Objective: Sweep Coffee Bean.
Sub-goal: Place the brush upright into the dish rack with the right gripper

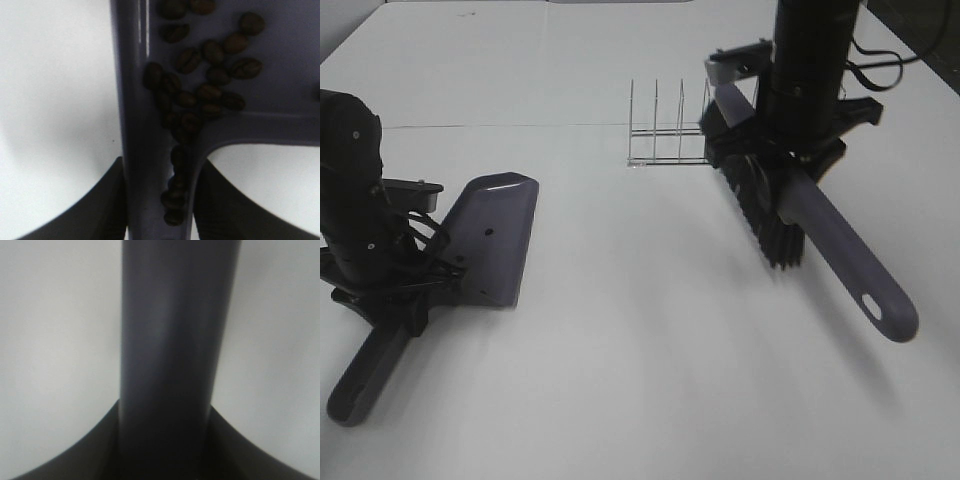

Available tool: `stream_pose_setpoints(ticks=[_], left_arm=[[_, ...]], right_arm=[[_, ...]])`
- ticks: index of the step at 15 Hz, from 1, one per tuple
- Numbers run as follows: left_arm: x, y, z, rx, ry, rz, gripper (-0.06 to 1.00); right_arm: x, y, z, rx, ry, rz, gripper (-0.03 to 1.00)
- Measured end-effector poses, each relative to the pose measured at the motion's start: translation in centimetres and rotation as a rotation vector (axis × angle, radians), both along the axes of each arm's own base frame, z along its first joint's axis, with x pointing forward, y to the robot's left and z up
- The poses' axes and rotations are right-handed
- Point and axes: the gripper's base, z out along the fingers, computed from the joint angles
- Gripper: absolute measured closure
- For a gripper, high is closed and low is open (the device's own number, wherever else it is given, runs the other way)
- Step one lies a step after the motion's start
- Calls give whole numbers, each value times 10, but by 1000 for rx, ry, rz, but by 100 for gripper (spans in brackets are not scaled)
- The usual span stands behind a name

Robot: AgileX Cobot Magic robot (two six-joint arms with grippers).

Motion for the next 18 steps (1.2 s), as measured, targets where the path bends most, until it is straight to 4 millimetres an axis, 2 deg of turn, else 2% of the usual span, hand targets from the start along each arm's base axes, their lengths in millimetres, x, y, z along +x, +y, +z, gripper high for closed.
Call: stream_pose_setpoints(ticks=[2, 4, 8, 11, 14, 18], left_arm=[[0, 1, 0, -1, 0, 3, 61], [0, 0, 0, -2, 0, 3, 61], [0, 0, 0, -7, -2, 8, 61], [1, 0, 0, -9, -4, 11, 61], [1, 0, 0, -14, -3, 18, 61], [1, -1, 0, -21, -2, 27, 61]], right_arm=[[5, -42, -12, -11, 50, -107, 60], [14, -73, -19, -14, 64, -179, 60], [46, -107, -36, -4, 46, -242, 60], [70, -106, -42, 32, 7, -218, 60], [80, -104, -50, 57, 5, -223, 60], [108, -101, -59, 58, -59, -200, 60]])
